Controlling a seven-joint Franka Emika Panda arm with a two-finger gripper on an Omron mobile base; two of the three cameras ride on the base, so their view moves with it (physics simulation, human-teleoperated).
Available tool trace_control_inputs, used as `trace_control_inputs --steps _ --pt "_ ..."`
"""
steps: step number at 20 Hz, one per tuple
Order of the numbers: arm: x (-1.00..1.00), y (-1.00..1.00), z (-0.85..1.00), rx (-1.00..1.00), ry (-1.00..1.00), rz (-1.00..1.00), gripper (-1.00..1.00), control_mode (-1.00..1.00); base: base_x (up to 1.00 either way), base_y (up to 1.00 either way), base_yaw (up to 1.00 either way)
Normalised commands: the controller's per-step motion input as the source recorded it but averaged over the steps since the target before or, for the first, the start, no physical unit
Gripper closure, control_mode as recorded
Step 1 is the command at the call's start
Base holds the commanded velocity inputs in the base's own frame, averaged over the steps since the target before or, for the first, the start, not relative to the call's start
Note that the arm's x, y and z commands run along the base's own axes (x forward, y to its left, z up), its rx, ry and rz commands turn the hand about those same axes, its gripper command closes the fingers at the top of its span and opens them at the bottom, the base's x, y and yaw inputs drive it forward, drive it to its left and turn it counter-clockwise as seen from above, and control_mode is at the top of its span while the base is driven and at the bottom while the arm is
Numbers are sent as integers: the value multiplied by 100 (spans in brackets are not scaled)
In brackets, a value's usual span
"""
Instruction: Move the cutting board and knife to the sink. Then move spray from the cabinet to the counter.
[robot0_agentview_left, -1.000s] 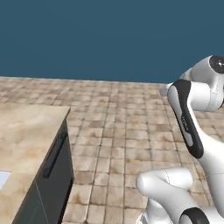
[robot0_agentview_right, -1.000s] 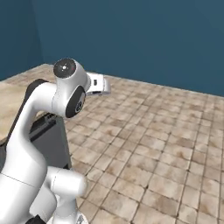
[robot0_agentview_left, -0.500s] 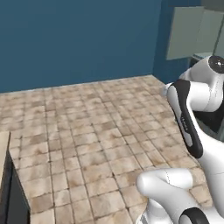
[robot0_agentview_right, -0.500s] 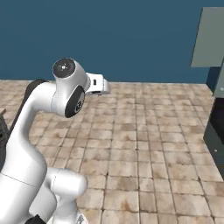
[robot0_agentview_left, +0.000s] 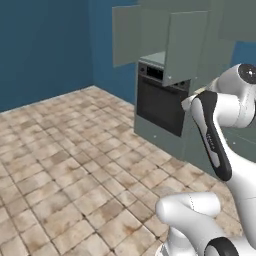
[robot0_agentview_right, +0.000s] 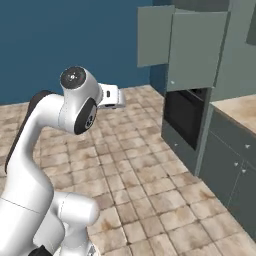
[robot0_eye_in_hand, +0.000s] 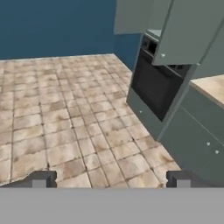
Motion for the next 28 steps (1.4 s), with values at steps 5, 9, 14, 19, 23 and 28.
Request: trace_control_inputs --steps 5,9,14,19,23,28 --pt "0 0 0 0 0 0 -100 100 -2 -2 -65" --pt "0 0 0 0 0 0 -100 100 -1 0 -64" --pt "0 0 0 0 0 0 -100 100 8 8 -56" --pt "0 0 0 0 0 0 -100 100 42 33 -43" --pt "0 0 0 0 0 0 -100 100 83 48 -22" --pt "0 0 0 0 0 0 -100 100 96 58 -24"
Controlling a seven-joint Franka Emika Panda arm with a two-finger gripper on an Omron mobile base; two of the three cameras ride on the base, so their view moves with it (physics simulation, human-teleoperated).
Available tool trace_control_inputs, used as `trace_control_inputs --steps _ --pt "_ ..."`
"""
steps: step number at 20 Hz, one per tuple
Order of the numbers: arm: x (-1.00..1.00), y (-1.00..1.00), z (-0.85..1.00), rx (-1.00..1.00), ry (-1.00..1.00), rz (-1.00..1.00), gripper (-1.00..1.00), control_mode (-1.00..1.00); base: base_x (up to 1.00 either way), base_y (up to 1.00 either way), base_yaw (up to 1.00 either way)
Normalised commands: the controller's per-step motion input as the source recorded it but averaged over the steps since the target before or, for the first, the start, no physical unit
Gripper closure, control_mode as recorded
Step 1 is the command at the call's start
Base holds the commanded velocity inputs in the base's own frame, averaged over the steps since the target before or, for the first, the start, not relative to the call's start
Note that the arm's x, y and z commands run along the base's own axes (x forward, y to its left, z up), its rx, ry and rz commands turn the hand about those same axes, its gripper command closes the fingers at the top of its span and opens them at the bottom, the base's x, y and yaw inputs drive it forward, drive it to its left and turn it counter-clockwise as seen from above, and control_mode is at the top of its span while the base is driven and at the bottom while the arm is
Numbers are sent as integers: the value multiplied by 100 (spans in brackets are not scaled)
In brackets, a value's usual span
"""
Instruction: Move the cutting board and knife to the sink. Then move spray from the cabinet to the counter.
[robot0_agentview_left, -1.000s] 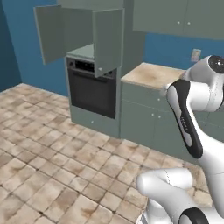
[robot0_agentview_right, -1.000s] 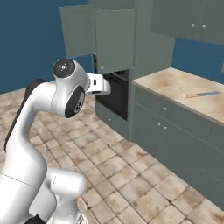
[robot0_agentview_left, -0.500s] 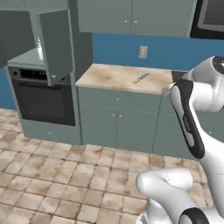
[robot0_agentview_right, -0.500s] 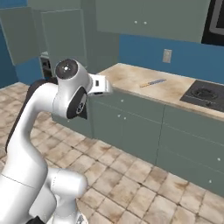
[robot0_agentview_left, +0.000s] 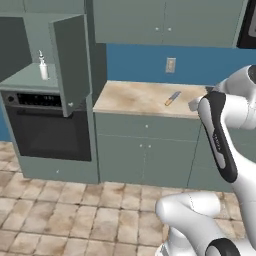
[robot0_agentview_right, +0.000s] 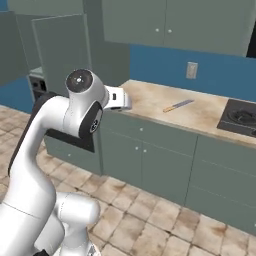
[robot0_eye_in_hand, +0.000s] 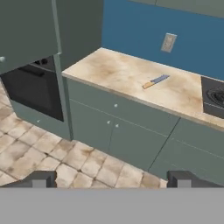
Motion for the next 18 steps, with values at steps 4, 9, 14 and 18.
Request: trace_control_inputs --steps 4,9,14,18 --pt "0 0 0 0 0 0 -100 100 83 27 -28" --pt "0 0 0 0 0 0 -100 100 50 0 -47" --pt "0 0 0 0 0 0 -100 100 29 1 -56" --pt "0 0 0 0 0 0 -100 100 52 47 -50"
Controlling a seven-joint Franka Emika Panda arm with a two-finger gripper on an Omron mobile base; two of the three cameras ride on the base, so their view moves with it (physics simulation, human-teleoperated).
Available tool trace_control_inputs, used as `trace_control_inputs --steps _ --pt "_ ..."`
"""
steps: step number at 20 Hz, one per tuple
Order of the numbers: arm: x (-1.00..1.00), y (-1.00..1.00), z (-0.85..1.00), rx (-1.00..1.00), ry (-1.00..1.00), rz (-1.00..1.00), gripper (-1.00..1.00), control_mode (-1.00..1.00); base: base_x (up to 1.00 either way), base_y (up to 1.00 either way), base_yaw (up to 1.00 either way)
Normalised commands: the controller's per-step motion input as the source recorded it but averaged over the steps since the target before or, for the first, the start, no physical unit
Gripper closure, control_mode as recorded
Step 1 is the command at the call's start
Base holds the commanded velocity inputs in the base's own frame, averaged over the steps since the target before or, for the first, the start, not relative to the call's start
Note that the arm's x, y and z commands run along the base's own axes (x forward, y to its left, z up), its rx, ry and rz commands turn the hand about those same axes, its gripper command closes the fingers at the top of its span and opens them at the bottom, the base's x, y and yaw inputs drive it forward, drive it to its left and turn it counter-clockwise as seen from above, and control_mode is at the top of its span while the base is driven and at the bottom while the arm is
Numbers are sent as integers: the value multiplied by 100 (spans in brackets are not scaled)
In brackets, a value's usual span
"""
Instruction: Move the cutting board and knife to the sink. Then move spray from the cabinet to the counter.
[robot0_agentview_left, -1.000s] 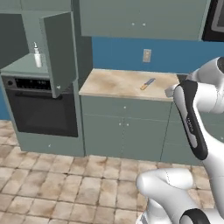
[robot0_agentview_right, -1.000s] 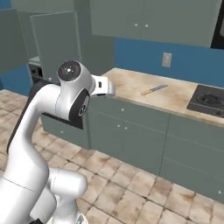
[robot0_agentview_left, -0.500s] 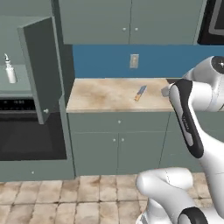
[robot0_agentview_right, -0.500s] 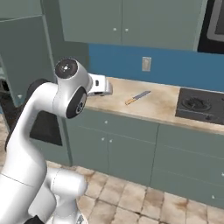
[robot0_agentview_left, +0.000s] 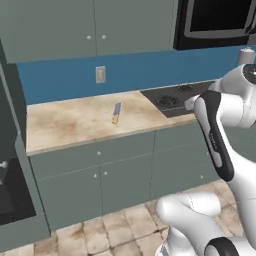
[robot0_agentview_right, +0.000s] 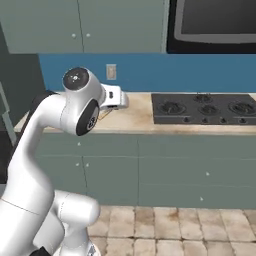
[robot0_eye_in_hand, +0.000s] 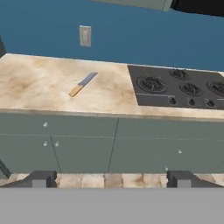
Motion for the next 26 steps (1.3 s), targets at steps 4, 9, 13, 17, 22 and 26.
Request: trace_control_inputs --steps 4,9,13,17,22,26 --pt "0 0 0 0 0 0 -100 100 83 61 -31" --pt "0 0 0 0 0 0 -100 100 64 39 -9" --pt "0 0 0 0 0 0 -100 100 71 16 0" --pt "0 0 0 0 0 0 -100 100 47 8 3" --pt "0 0 0 0 0 0 -100 100 29 1 33" --pt "0 0 0 0 0 0 -100 100 16 9 32"
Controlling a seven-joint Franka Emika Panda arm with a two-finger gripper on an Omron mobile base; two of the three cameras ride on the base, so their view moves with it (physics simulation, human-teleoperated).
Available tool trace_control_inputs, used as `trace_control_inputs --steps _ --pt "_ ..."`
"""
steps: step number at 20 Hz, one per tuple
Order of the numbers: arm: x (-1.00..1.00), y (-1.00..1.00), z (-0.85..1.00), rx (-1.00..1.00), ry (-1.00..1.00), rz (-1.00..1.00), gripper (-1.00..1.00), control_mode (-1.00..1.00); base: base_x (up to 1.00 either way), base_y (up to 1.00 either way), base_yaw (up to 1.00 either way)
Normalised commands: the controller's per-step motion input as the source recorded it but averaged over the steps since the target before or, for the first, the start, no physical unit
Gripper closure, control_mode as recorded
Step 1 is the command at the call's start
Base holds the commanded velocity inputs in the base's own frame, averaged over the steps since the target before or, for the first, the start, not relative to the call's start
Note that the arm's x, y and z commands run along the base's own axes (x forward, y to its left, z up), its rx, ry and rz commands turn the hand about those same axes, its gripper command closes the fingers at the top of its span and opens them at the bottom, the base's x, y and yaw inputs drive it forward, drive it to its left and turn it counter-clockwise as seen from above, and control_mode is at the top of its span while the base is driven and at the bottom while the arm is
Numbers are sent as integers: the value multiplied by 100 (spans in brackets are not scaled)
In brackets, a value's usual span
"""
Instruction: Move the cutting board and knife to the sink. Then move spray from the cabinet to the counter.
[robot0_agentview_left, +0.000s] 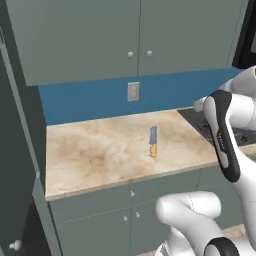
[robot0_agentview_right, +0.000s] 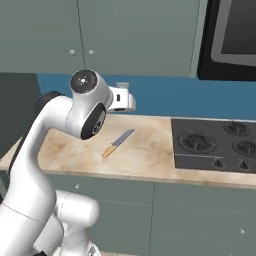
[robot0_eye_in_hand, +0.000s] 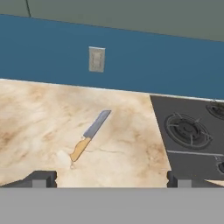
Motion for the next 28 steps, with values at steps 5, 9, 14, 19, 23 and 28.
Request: trace_control_inputs --steps 5,9,14,19,23,28 --pt "0 0 0 0 0 0 -100 100 50 10 28" --pt "0 0 0 0 0 0 -100 100 89 5 6" --pt "0 0 0 0 0 0 -100 100 59 1 0" --pt "0 0 0 0 0 0 -100 100 41 0 0" --pt "0 0 0 0 0 0 -100 100 8 0 -25" --pt "0 0 0 0 0 0 -100 100 3 5 -42"
